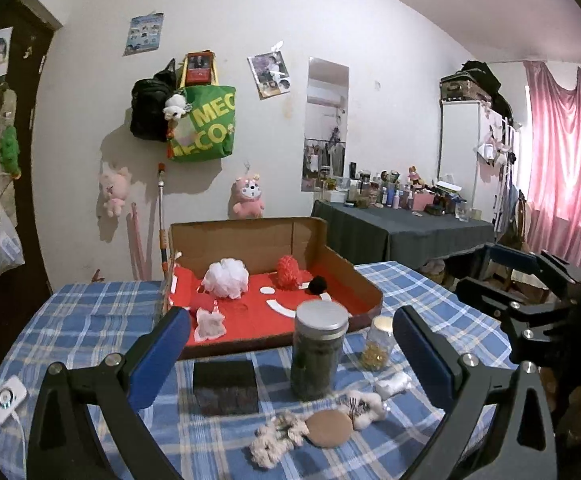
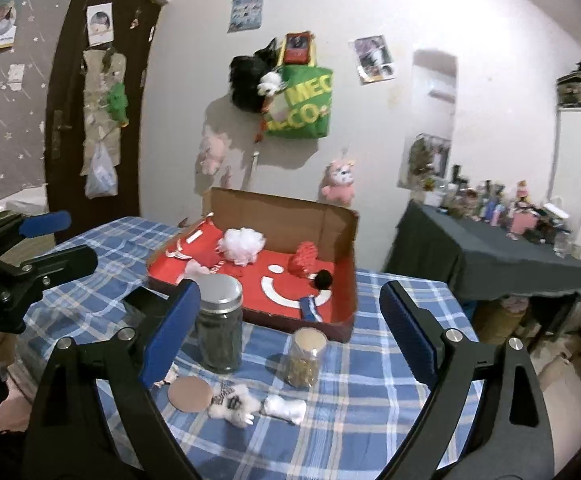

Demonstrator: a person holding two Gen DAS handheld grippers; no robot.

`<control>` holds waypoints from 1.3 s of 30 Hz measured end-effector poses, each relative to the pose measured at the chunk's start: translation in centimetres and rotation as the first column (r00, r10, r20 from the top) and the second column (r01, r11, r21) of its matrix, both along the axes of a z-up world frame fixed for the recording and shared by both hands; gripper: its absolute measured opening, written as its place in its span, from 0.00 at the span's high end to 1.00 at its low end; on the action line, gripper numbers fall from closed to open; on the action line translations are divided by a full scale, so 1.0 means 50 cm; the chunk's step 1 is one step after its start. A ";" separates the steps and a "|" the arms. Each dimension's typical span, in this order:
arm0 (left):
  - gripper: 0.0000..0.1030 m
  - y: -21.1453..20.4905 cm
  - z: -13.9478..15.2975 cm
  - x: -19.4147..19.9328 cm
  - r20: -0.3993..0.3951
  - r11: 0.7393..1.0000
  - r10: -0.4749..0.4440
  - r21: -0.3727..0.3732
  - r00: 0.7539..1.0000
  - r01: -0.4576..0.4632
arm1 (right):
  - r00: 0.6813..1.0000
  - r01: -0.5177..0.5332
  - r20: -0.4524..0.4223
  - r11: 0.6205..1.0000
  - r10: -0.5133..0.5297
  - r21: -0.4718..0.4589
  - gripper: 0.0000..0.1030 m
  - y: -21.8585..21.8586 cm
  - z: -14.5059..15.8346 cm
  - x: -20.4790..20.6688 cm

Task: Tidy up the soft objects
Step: 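Withdraw both tools from the box back toward the table items, then grasp the white crocheted rope toy with the left tool while the right tool grasps the white plush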

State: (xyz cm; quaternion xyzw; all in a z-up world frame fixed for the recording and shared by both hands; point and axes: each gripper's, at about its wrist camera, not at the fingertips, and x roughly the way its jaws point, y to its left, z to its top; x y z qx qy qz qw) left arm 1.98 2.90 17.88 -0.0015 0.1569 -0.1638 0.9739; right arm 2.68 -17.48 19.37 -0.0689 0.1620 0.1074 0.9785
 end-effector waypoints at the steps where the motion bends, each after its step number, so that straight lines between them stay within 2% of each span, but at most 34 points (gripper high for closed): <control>1: 0.00 0.001 -0.008 -0.007 0.001 1.000 0.006 -0.007 1.000 -0.006 | 1.000 0.020 0.016 1.000 -0.020 -0.002 0.08 0.003 -0.007 -0.014; 5: 0.00 0.002 -0.046 -0.030 -0.005 0.999 0.027 -0.036 1.000 -0.027 | 0.999 0.043 0.010 0.999 -0.043 0.023 0.08 0.007 -0.046 -0.041; 11: 0.00 -0.003 -0.108 -0.036 -0.029 0.997 0.082 -0.010 0.996 -0.082 | 0.997 0.074 -0.018 0.997 -0.073 0.031 0.08 0.017 -0.113 -0.060; 16: 0.00 -0.007 -0.159 -0.032 -0.082 0.996 0.090 -0.002 0.993 -0.090 | 0.994 0.100 -0.040 0.994 -0.098 0.037 0.08 0.016 -0.168 -0.066; 21: 0.00 -0.011 -0.197 -0.021 -0.127 0.995 0.100 0.021 0.987 -0.098 | 0.990 0.116 -0.086 0.993 -0.113 0.026 0.08 0.022 -0.218 -0.057; 26: 0.00 -0.007 -0.231 -0.004 -0.180 0.993 0.114 0.024 0.977 -0.112 | 0.980 0.109 -0.172 0.993 -0.100 0.044 0.08 0.022 -0.268 -0.033; 33: 0.00 0.002 -0.261 0.024 -0.255 0.993 0.119 0.013 0.960 -0.119 | 0.967 0.110 -0.238 0.993 -0.096 0.048 0.08 0.017 -0.302 -0.011; 39: 0.00 -0.002 -0.269 0.045 -0.281 0.992 0.124 0.042 0.952 -0.117 | 0.961 0.116 -0.257 0.992 -0.102 0.042 0.08 0.013 -0.309 0.004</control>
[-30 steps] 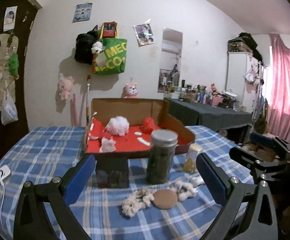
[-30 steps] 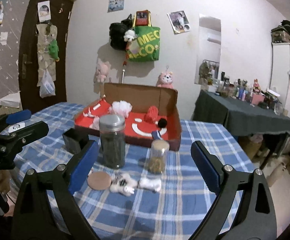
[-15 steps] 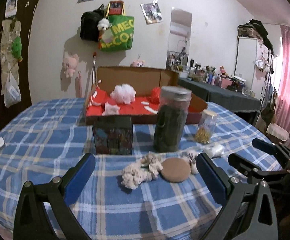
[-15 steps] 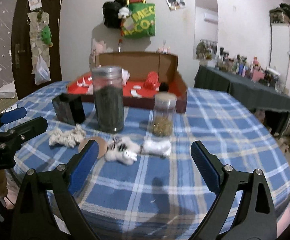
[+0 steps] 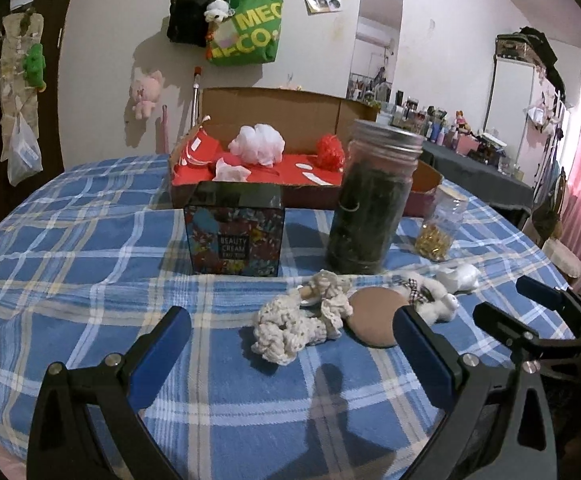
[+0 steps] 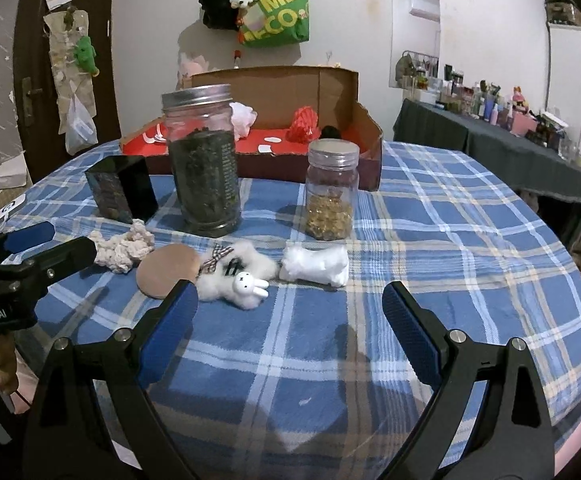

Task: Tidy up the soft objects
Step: 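Grasp the white crocheted rope toy with the left tool while the right tool grasps the white plush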

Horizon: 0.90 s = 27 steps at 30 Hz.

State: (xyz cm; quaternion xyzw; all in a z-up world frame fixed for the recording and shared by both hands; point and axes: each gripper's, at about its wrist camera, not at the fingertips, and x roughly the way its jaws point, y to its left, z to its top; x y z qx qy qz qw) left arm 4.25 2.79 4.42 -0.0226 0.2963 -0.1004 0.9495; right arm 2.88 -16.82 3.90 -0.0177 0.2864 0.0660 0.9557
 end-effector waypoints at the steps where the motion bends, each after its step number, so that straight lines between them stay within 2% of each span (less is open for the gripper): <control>1: 0.00 -0.001 -0.001 0.004 -0.006 1.000 0.000 0.006 1.000 0.001 | 1.000 0.000 -0.004 1.000 0.000 0.002 0.08 -0.001 0.001 0.003; 7: 0.00 -0.006 -0.012 0.052 -0.061 0.999 -0.002 0.047 0.998 0.004 | 0.998 0.020 -0.058 0.999 -0.017 0.047 0.08 -0.024 -0.001 0.051; 10: 0.05 -0.008 -0.021 0.076 -0.105 0.998 -0.011 0.060 0.994 0.017 | 0.995 0.029 -0.093 0.997 -0.023 0.069 0.08 -0.037 -0.006 0.082; 13: 0.17 -0.010 -0.033 0.098 -0.166 0.998 -0.036 0.051 0.985 0.045 | 0.992 0.031 -0.122 0.997 -0.022 0.073 0.09 -0.042 -0.011 0.106; 14: 0.24 -0.011 -0.036 0.103 -0.185 0.997 -0.050 0.040 0.981 0.058 | 0.991 0.030 -0.131 0.997 -0.019 0.078 0.10 -0.044 -0.013 0.113; 16: 0.32 -0.015 -0.039 0.106 -0.193 0.996 -0.072 0.033 0.979 0.079 | 0.990 0.029 -0.137 0.997 -0.019 0.071 0.19 -0.044 -0.016 0.122; 18: 0.56 -0.021 -0.038 0.105 -0.189 0.994 -0.102 0.024 0.977 0.108 | 0.990 0.026 -0.141 0.998 -0.017 0.059 0.51 -0.041 -0.018 0.128; 19: 0.58 -0.024 -0.038 0.104 -0.191 0.992 -0.118 0.017 0.974 0.123 | 0.989 0.018 -0.145 0.998 -0.009 0.060 0.60 -0.039 -0.019 0.130; 20: 0.64 -0.027 -0.038 0.104 -0.190 0.992 -0.122 0.018 0.974 0.127 | 0.989 0.009 -0.150 0.998 0.001 0.065 0.68 -0.039 -0.022 0.132; 21: 0.71 -0.029 -0.036 0.102 -0.184 0.991 -0.132 0.011 0.974 0.137 | 0.987 0.001 -0.158 0.998 0.010 0.069 0.70 -0.038 -0.026 0.133; 23: 0.72 -0.032 -0.033 0.099 -0.183 0.989 -0.143 0.003 0.973 0.146 | 0.983 -0.026 -0.178 0.996 0.041 0.088 0.76 -0.039 -0.034 0.135; 27: 0.72 -0.040 -0.017 0.090 -0.169 0.985 -0.174 -0.024 0.970 0.172 | 0.990 -0.042 -0.131 0.996 0.052 0.075 0.78 -0.037 -0.023 0.120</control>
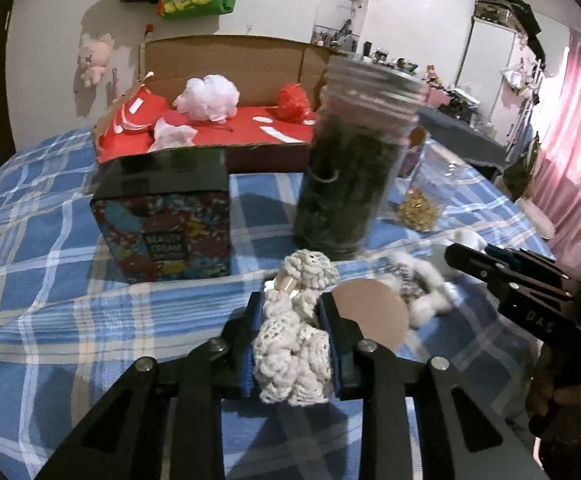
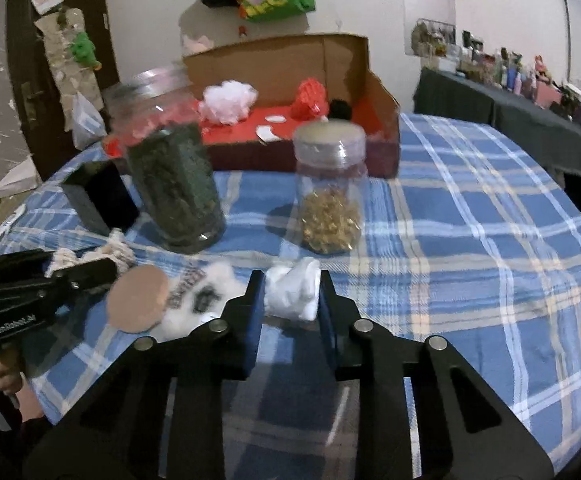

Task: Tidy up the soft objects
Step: 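Lift the rope toy and white plush off the table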

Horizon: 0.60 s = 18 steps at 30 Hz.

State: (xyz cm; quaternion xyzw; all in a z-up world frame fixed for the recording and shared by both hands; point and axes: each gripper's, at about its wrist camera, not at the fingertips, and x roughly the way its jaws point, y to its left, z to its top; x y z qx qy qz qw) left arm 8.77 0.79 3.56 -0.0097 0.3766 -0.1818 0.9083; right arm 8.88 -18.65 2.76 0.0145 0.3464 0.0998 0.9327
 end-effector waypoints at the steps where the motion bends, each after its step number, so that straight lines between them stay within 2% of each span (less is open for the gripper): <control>1: 0.72 -0.002 0.004 -0.002 0.008 1.000 -0.002 0.001 1.000 0.002 | 1.000 -0.009 0.010 1.000 0.009 0.004 0.78 0.002 0.006 -0.005; 5: 0.72 -0.011 0.017 -0.006 0.023 1.000 -0.015 -0.004 1.000 0.015 | 0.997 -0.049 0.052 0.999 0.049 0.001 0.78 0.017 0.028 -0.021; 18: 0.72 -0.020 0.022 -0.003 0.031 1.000 -0.020 -0.002 0.999 0.020 | 0.992 -0.113 0.065 0.993 0.111 0.023 0.78 0.038 0.042 -0.026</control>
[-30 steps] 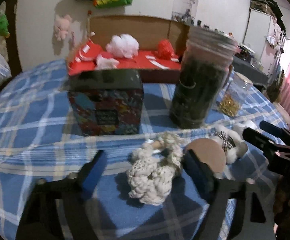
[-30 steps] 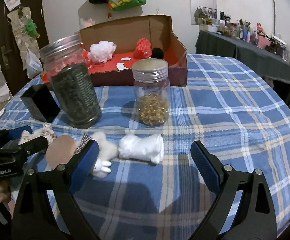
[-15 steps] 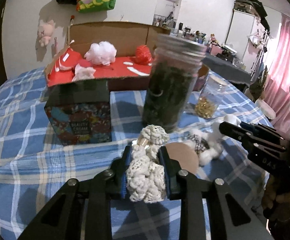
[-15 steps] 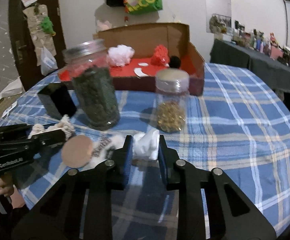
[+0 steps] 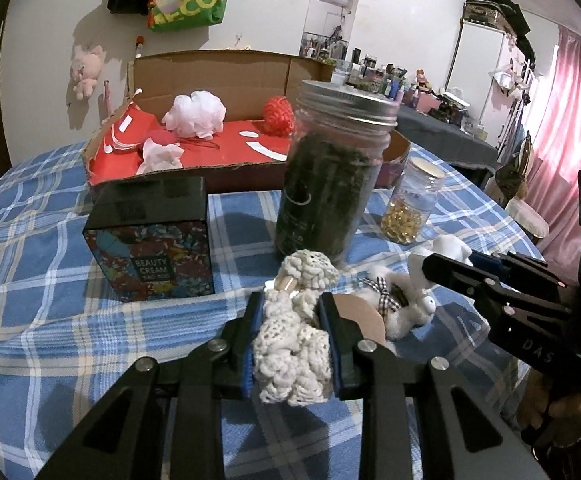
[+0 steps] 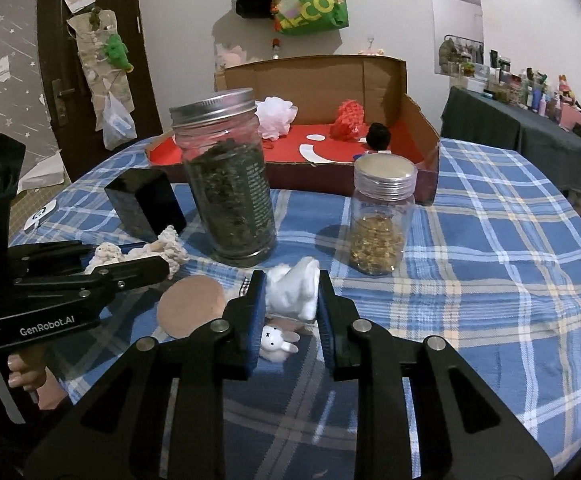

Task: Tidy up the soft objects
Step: 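Lift the rope toy and white plush off the table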

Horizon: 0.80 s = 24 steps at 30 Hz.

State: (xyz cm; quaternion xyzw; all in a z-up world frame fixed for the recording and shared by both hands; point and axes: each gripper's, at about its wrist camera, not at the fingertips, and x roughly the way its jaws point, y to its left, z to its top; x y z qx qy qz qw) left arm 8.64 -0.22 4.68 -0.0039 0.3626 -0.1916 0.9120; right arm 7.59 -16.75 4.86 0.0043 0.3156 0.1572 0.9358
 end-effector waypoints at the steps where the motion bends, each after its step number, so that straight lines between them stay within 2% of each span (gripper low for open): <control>1: 0.72 0.000 0.000 0.000 0.001 1.000 0.000 0.002 1.000 0.000 | 1.000 0.000 0.000 1.000 0.000 -0.001 0.78 0.001 0.000 0.000; 12: 0.72 0.018 0.005 0.004 -0.007 1.000 0.012 0.005 1.000 -0.012 | 1.000 0.000 -0.004 1.000 0.000 -0.008 0.78 0.001 0.004 0.007; 24: 0.72 0.091 0.006 -0.002 -0.029 0.997 0.079 0.016 0.996 -0.079 | 0.999 0.039 -0.023 0.999 -0.039 -0.019 0.78 -0.029 0.005 0.013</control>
